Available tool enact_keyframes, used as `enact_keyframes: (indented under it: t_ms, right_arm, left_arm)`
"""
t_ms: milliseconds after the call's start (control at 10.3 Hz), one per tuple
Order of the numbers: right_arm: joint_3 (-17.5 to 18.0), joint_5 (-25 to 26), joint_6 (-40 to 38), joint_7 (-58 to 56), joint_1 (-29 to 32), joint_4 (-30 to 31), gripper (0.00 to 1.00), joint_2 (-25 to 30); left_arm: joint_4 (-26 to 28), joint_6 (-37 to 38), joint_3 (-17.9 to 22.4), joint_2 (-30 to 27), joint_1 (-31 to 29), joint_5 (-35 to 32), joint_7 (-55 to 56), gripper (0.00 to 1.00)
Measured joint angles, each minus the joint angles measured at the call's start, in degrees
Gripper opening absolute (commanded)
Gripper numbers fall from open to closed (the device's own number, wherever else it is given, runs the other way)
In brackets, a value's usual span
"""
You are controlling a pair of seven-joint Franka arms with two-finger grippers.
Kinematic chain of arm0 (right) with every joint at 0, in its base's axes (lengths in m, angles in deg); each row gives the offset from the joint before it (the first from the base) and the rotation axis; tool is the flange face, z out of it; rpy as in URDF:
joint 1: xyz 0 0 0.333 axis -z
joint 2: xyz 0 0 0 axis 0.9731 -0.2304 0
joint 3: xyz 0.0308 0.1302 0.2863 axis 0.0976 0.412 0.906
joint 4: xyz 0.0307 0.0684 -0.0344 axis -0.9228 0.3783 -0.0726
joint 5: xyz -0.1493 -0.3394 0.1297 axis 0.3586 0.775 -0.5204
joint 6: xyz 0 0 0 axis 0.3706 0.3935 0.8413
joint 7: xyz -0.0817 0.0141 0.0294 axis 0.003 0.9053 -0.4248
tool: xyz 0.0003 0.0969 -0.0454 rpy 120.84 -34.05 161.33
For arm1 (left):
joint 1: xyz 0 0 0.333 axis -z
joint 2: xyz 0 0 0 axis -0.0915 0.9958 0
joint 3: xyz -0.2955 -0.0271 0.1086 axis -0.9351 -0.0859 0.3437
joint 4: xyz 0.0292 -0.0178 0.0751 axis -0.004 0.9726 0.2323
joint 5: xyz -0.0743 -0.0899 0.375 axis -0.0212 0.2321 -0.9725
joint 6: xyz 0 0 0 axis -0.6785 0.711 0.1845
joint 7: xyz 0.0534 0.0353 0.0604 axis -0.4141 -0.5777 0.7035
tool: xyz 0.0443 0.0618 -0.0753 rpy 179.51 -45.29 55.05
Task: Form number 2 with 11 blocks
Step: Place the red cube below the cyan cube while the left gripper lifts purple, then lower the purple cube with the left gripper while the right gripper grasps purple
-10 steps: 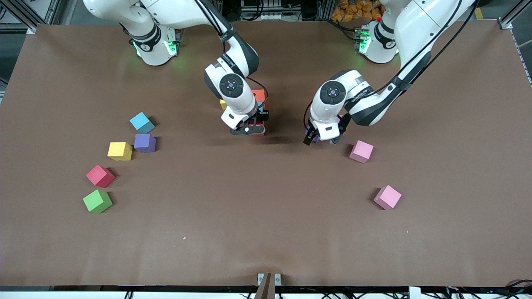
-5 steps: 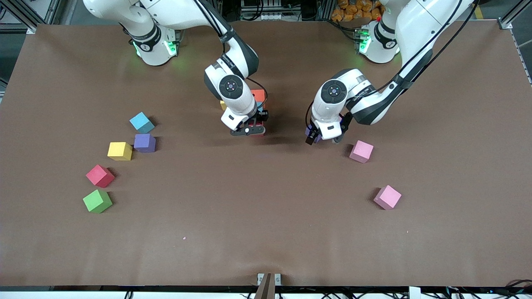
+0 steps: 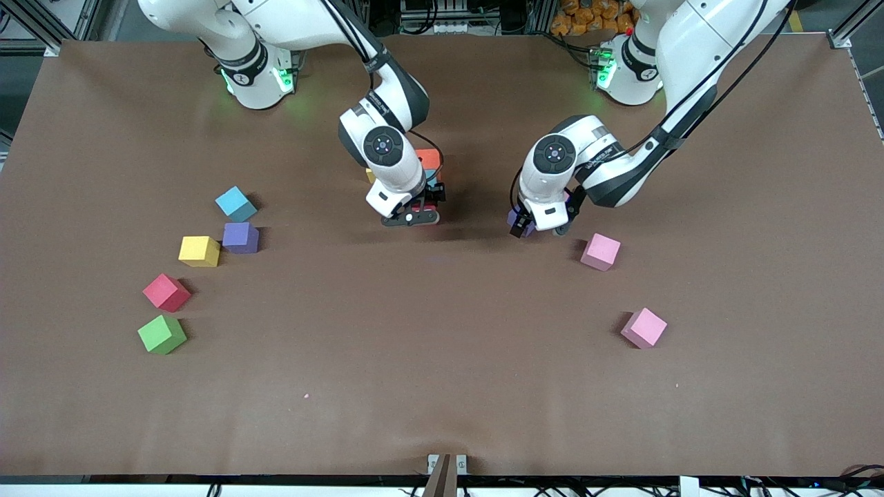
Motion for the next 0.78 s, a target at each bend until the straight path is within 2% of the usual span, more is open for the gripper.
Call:
enact_keyframes:
  t_ms: [195, 293, 390, 488, 585, 780]
  right_arm:
    - [-0.5, 0.0, -4.8, 2.9, 0.5, -2.0, 1.00, 1.2]
    - [-0.9, 0.0, -10.7, 3.8, 1.1, -4.8, 1.00, 2.6]
    - [-1.5, 0.0, -16.8, 4.5, 2.6, -7.7, 1.00, 4.4]
    - [-1.7, 0.0, -21.7, 4.6, 5.4, -9.9, 1.00, 6.8]
    - [-2.2, 0.1, -24.4, 4.5, 7.9, -10.7, 1.00, 9.6]
    - [-3.1, 0.6, -26.9, 2.1, 14.3, -10.5, 1.00, 13.7]
  left_arm:
    - [0.0, -0.1, 0.0, 0.6, 0.0, -0.6, 0.0, 1.00]
    - [-0.1, -0.1, 0.0, 1.0, 0.0, -0.9, 0.0, 0.75]
    - [-0.1, -0.2, 0.0, 1.4, 0.0, -1.5, 0.0, 0.31]
    - [-0.2, -0.2, 0.0, 1.9, 0.1, -1.8, 0.0, 0.07]
    - [-0.4, -0.2, 0.0, 2.2, 0.1, -1.8, 0.0, 0.02]
    - [-2.0, -0.3, 0.0, 2.4, 0.1, -1.8, 1.0, 0.02]
